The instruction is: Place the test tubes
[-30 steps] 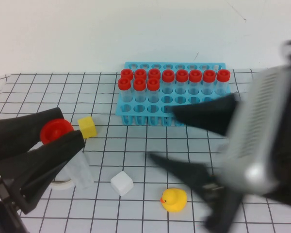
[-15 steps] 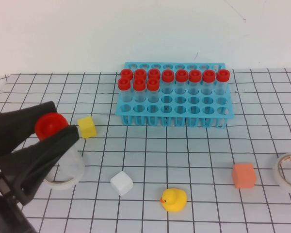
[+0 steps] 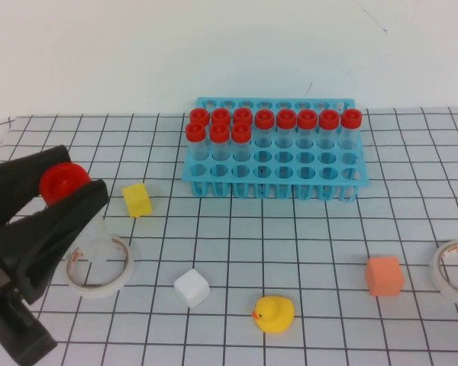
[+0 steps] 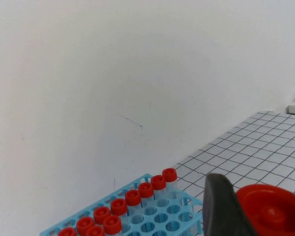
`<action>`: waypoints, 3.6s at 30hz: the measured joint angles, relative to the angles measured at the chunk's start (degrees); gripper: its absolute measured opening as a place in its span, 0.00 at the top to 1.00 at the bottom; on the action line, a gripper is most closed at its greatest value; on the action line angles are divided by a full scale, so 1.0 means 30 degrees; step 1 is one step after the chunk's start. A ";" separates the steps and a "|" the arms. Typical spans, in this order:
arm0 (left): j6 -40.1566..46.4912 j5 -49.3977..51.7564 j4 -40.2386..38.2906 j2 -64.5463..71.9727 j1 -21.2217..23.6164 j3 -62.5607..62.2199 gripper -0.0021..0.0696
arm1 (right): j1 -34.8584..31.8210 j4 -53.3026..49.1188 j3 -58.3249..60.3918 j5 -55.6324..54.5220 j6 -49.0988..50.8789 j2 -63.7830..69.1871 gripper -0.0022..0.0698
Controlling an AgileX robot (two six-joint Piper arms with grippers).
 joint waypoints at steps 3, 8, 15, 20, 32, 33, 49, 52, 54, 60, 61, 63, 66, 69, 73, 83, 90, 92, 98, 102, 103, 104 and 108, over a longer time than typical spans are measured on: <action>0.0157 -0.0263 0.0000 0.0000 0.0000 0.0000 0.60 | 0.0000 0.0043 0.0142 0.0075 0.0000 0.0000 0.97; 0.0232 -0.1007 -0.0019 0.0000 0.0000 0.0000 0.60 | 0.0000 0.0043 0.0172 0.0237 0.0000 0.0000 0.97; 0.0466 -0.3526 -0.0064 0.0000 0.0000 0.0000 0.60 | 0.0000 0.0043 0.0172 0.0237 0.0000 0.0000 0.97; 0.0504 -0.5610 -0.0264 0.0031 0.0000 0.0000 0.60 | 0.0000 0.0043 0.0172 0.0237 0.0000 0.0000 0.97; -0.8144 -0.6639 0.6888 0.1416 0.0000 -0.0566 0.60 | 0.0000 0.0043 0.0172 0.0279 -0.0031 0.0000 0.97; -1.0597 -0.6237 0.8786 0.1873 0.0000 -0.0875 0.60 | 0.0000 0.0043 0.0172 0.0279 -0.0031 0.0000 0.97; -3.4649 -1.1472 2.8526 0.7608 -0.4821 -0.3936 0.60 | 0.0000 0.0043 0.0172 0.0419 -0.0040 0.0000 0.97; -3.4966 -1.1943 2.8612 0.8368 -0.6182 -0.4927 0.60 | 0.0000 0.0043 0.0172 0.0497 -0.0040 0.0000 0.97; -3.4966 -1.2251 2.8640 0.9151 -0.7110 -0.5829 0.60 | 0.0000 0.0043 0.0172 0.0497 -0.0040 0.0000 0.97; -3.4767 -1.3211 2.9134 1.2105 -0.9253 -0.8264 0.60 | 0.0000 0.0043 0.0172 0.0528 -0.0072 0.0000 0.97; -3.4753 -1.3588 2.9218 1.2524 -0.9418 -0.8437 0.60 | 0.0000 0.0043 0.0172 0.0528 -0.0072 0.0000 0.97; -3.4634 -1.4743 2.9339 1.3507 -0.9675 -0.8569 0.60 | 0.0000 0.0043 0.0172 0.0528 -0.0072 0.0000 0.97; -3.4556 -1.5995 2.9440 1.4752 -0.9749 -0.8569 0.60 | 0.0000 0.0043 0.0172 0.0528 -0.0072 0.0000 0.97; -3.4556 -1.7350 2.9457 1.5672 -0.9749 -0.8569 0.60 | 0.0000 0.0043 0.0172 0.0528 -0.0072 0.0000 0.97; -3.4512 -1.9089 2.9578 1.6616 -0.9749 -0.8569 0.60 | 0.0000 0.0043 0.0172 0.0528 -0.0072 0.0000 0.97; -3.3518 -2.6265 3.0280 2.1455 -0.9749 -0.8647 0.60 | 0.0000 0.0043 0.0172 0.0528 -0.0072 0.0000 0.97; -3.2989 -2.6494 3.0564 2.3938 -0.9626 -0.9784 0.60 | 0.0000 0.0043 0.0172 0.0528 -0.0072 0.0000 0.97; -3.2989 -2.6458 3.0653 2.4424 -0.9435 -1.0326 0.60 | 0.0000 0.0043 0.0172 0.0528 -0.0072 0.0000 0.97; -3.3370 -2.6418 3.0723 2.5800 -0.8659 -1.2052 0.60 | 0.0000 0.0043 0.0172 0.0528 -0.0072 0.0000 0.97; -3.4175 -2.6300 3.0841 2.6724 -0.8341 -1.3047 0.60 | 0.0000 0.0043 0.0172 0.0605 -0.0072 0.0000 0.97; -3.4300 -2.6261 3.0991 2.6906 -0.8341 -1.3248 0.60 | 0.0000 0.0043 0.0172 0.0606 -0.0072 0.0000 0.97; -3.4342 -2.6232 3.1186 2.7041 -0.8341 -1.3371 0.60 | 0.0000 0.0043 0.0172 0.0606 -0.0072 0.0000 0.97; -3.4059 -2.6232 3.1870 2.7263 -0.8341 -1.3583 0.60 | 0.0000 0.0043 0.0172 0.0606 -0.0072 0.0000 0.97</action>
